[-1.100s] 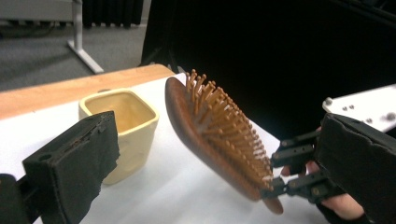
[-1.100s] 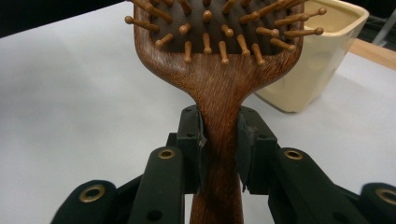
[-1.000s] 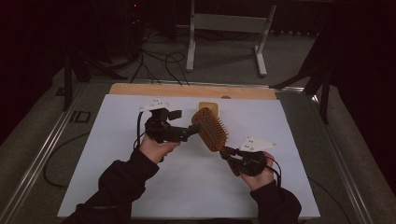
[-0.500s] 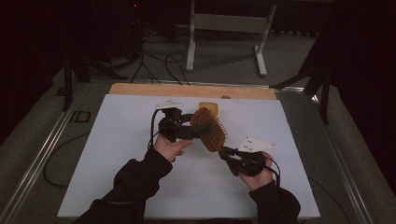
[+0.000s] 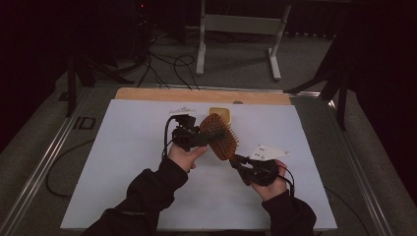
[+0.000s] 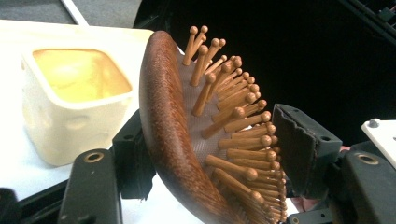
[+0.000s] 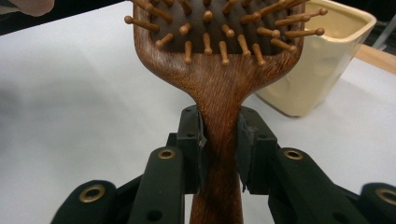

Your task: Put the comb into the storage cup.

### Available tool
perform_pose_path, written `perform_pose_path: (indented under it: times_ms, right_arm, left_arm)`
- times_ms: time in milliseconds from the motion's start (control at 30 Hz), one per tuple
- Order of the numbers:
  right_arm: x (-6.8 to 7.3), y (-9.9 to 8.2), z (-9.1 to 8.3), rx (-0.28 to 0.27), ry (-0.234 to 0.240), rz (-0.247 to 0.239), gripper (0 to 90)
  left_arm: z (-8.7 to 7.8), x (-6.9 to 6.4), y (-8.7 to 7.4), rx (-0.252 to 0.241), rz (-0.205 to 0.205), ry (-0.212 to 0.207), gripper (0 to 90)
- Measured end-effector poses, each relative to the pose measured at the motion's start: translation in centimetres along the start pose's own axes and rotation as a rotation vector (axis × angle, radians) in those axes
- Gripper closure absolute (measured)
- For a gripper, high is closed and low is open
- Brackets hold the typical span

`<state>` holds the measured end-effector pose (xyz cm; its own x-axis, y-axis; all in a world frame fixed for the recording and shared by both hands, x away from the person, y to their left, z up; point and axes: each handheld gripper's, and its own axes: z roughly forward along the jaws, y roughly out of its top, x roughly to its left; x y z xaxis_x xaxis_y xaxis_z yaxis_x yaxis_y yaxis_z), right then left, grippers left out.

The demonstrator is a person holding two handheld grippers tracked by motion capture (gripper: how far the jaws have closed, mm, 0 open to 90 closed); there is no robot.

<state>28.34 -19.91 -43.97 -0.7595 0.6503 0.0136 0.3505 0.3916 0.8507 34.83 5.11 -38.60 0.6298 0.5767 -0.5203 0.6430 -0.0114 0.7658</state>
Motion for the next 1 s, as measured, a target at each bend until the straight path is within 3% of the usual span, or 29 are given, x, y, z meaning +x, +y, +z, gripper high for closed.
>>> perform_pose_path:
  times_ms: [67,167,467,700,800,1000]
  right_arm:
    - [0.0,0.0,0.1,0.002,0.0,-0.002,73.2]
    - [0.0,0.0,0.2,0.01,-0.004,-0.008,73.2]
    - [0.1,0.0,0.3,0.002,-0.013,-0.007,72.9]
    - [-0.2,0.0,0.3,-0.011,0.005,0.044,70.4]
    - [-0.5,-0.2,0.2,-0.017,0.02,0.073,62.2]
    - [-0.9,-0.5,0.0,-0.024,0.008,0.111,42.5]
  left_arm:
    - [-0.1,0.2,0.1,-0.009,-0.023,-0.024,41.7]
    - [-0.2,0.1,0.2,-0.007,-0.023,-0.036,46.7]
    - [-0.3,-0.7,0.9,0.012,0.029,-0.056,52.9]
    - [-0.4,-1.4,1.2,0.012,0.057,-0.041,53.7]
    - [-0.6,-1.5,1.5,0.0,0.076,-0.017,54.0]
    - [-1.5,-1.3,2.3,-0.02,0.08,-0.021,54.1]
